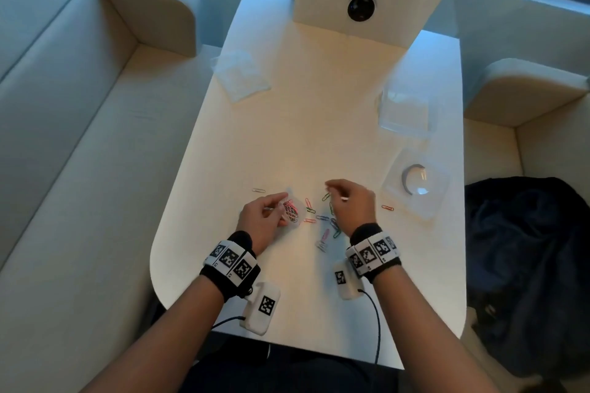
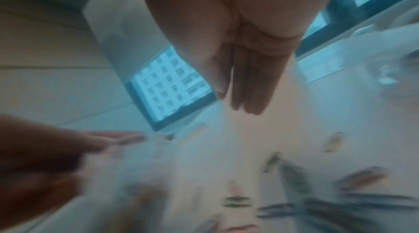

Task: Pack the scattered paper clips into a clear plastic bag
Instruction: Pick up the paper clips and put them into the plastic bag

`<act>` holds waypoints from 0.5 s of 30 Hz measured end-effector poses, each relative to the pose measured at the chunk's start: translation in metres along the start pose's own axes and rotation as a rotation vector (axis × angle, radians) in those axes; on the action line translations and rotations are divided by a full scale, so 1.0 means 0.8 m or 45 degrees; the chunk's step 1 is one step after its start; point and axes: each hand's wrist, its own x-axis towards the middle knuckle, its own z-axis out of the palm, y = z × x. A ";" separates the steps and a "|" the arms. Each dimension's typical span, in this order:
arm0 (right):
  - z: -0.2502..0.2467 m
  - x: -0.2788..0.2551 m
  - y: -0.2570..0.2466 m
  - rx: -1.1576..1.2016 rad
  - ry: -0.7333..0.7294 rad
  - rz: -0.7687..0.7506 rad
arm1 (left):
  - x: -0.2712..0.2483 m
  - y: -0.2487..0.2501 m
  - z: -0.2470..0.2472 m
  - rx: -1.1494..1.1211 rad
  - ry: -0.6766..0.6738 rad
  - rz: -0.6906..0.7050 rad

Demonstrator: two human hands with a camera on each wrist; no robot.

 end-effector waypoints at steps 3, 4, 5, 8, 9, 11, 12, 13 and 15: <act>-0.007 0.019 0.059 -0.351 -0.039 0.331 | -0.002 0.002 -0.005 -0.009 -0.003 -0.015; -0.002 0.021 0.075 -0.464 -0.101 0.423 | -0.003 0.003 -0.008 -0.013 -0.002 -0.010; 0.006 0.020 0.083 -0.565 -0.164 0.498 | -0.004 0.003 -0.009 -0.016 -0.001 -0.004; 0.037 0.013 0.079 -0.643 -0.243 0.580 | -0.004 0.003 -0.014 -0.012 -0.001 0.007; 0.046 0.011 0.070 -0.659 -0.277 0.549 | -0.004 0.002 -0.015 -0.016 0.000 0.008; 0.061 0.003 0.051 -0.698 -0.373 0.383 | -0.004 0.001 -0.016 -0.036 0.003 0.002; 0.069 0.001 0.050 -0.736 -0.433 0.271 | -0.004 0.001 -0.017 -0.047 0.002 -0.005; 0.073 -0.003 0.048 -0.782 -0.494 0.174 | -0.004 0.002 -0.017 -0.058 0.004 -0.013; 0.073 -0.012 0.051 -0.861 -0.610 0.037 | -0.003 0.002 -0.015 -0.072 0.003 -0.019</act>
